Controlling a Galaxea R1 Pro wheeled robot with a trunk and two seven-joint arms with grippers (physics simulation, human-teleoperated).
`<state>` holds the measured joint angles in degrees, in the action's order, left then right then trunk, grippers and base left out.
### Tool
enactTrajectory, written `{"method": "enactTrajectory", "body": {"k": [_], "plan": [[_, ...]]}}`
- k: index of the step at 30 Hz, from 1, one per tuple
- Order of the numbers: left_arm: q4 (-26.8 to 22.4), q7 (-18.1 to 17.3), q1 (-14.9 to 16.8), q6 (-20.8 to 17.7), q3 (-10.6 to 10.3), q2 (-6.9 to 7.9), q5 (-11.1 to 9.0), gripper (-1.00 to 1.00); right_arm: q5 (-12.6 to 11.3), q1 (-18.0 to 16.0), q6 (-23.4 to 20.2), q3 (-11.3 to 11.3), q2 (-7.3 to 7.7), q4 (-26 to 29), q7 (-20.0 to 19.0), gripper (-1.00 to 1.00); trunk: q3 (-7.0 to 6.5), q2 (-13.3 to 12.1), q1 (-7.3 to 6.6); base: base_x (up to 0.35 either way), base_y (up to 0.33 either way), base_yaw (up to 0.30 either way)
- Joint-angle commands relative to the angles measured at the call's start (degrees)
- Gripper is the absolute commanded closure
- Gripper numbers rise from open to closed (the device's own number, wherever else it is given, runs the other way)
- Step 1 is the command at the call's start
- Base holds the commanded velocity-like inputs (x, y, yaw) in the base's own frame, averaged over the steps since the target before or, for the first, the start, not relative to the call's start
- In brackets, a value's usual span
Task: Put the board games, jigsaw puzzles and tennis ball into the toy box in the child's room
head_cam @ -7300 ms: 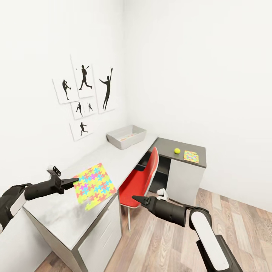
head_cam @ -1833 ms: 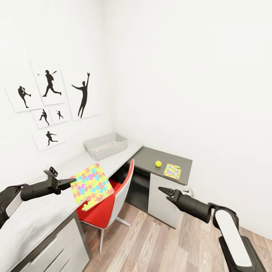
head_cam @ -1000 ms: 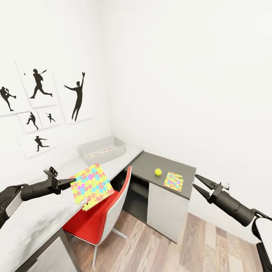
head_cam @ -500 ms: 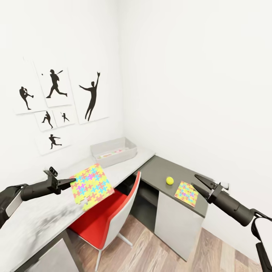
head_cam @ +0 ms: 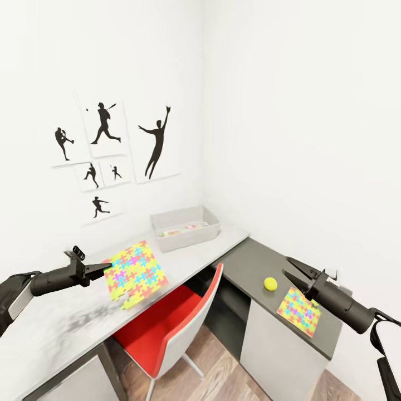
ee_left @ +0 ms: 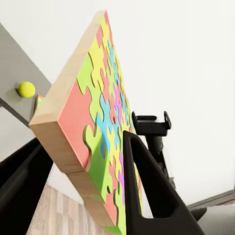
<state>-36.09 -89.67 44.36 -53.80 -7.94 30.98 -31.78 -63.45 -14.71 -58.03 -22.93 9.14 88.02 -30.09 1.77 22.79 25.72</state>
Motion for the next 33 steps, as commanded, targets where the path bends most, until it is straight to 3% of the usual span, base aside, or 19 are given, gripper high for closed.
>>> {"method": "enactTrajectory", "body": {"k": [1, 13, 27, 33], "plan": [[0.06, -0.34, 0.11, -0.60, -0.32, 0.05, -0.13, 1.00, 0.35, -0.05, -0.25, -0.10, 0.00, -0.02, -0.41, -1.00, 0.14, 0.13, 0.06, 0.209, -0.159, 0.291], [0.06, -0.34, 0.11, -0.60, -0.33, -0.02, -0.13, 1.00, 0.35, -0.05, -0.25, -0.10, 0.00, -0.04, -0.42, -1.00, 0.14, 0.13, 0.06, 0.213, -0.152, 0.125], [0.06, -0.34, 0.11, -0.60, -0.34, -0.04, -0.13, 1.00, 0.35, -0.05, -0.25, -0.10, 0.00, 0.02, -0.43, -1.00, 0.14, 0.13, 0.06, 0.250, -0.020, -0.113], [0.06, -0.34, 0.11, -0.60, -0.33, -0.04, -0.13, 1.00, 0.35, -0.05, -0.25, -0.08, -0.02, 0.04, -0.41, -1.00, 0.14, 0.13, 0.06, 0.254, 0.000, 0.055]]}}
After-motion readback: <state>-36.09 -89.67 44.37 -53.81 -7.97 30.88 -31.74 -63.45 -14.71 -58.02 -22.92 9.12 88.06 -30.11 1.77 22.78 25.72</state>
